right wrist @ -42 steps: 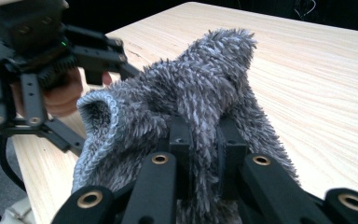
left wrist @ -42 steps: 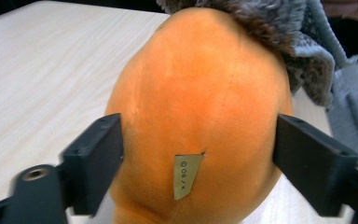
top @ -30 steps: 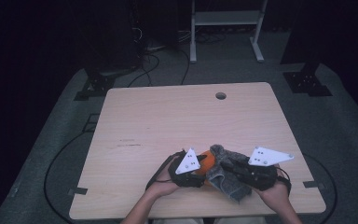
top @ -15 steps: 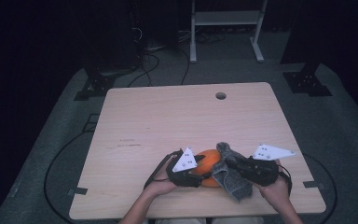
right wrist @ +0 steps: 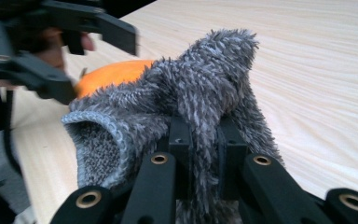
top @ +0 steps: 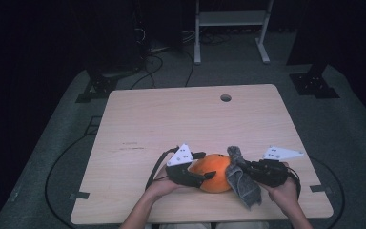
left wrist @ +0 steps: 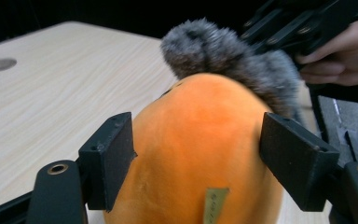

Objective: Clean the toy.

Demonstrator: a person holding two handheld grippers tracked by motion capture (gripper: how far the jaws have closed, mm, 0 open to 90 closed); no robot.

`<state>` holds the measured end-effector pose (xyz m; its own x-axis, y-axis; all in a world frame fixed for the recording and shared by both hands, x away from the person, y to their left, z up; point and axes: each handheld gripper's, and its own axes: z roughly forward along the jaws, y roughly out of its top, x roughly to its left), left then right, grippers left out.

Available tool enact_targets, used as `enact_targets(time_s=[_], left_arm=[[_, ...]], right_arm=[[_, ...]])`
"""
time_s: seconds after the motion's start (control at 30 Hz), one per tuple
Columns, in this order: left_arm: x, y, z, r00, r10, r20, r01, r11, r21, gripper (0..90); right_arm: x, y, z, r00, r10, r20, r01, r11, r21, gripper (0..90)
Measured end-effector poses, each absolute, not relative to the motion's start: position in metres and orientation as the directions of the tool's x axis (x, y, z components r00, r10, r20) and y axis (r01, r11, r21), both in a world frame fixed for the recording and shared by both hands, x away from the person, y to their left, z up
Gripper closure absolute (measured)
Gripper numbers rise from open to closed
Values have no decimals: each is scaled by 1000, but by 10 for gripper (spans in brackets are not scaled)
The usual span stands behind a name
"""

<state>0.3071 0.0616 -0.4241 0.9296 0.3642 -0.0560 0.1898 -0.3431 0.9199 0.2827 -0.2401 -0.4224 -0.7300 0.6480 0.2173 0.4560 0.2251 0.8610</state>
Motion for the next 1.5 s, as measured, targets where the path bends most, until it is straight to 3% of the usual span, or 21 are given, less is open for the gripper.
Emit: enact_targets(time_s=[0.17,0.33,0.4,0.47,0.5,0.57,0.83,1.1,1.27,1.4,1.5], left_arm=[[302,53,-428,943,325,-70,208,-413,887,380],[296,46,-426,960,274,-65,189,-458,868,373],[299,53,-419,962,253,-100,197,-396,897,355],[304,57,-417,944,310,-114,224,-345,911,342],[306,56,-418,926,367,-93,236,-369,899,330],[307,52,-422,919,386,-82,252,-412,876,320],[297,46,-427,962,247,-117,233,-514,826,337],[302,31,-412,978,201,-56,164,-574,803,196],[309,22,-421,978,192,-85,187,-609,771,155],[308,24,-428,975,199,-100,203,-609,767,321],[301,26,-428,973,226,-46,175,-596,784,446]], right_arm=[[277,-242,-409,-729,658,187,426,223,877,787],[277,-235,-415,-744,639,195,441,250,862,788],[277,-230,-420,-761,616,205,453,277,847,789],[276,-230,-420,-782,584,217,453,293,842,789],[276,-230,-421,-789,576,213,448,303,841,788],[275,-229,-422,-793,571,212,448,311,838,788],[268,-243,-425,-784,583,214,474,340,812,783],[263,-242,-433,-815,539,211,457,375,806,784],[262,-242,-434,-816,543,197,450,384,806,783],[263,-245,-436,-810,547,212,464,375,803,782],[264,-245,-436,-804,556,211,467,372,802,781]])
